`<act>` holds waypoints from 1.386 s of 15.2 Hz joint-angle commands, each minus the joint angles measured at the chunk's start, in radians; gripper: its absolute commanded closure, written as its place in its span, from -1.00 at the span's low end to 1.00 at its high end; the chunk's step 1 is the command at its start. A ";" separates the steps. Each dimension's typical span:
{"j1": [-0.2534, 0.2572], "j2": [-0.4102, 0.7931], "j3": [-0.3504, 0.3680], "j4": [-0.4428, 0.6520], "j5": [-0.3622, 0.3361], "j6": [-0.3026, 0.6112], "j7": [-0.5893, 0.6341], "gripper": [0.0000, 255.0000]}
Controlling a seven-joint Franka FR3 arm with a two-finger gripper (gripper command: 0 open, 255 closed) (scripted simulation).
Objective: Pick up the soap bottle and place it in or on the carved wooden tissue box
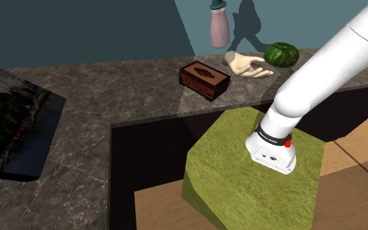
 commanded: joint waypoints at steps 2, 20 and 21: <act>-0.002 -0.018 0.000 -0.059 -0.004 0.041 -0.001 1.00; -0.008 -0.065 -0.003 -0.348 -0.015 0.285 0.000 1.00; -0.008 -0.066 -0.004 -0.362 -0.015 0.298 -0.001 1.00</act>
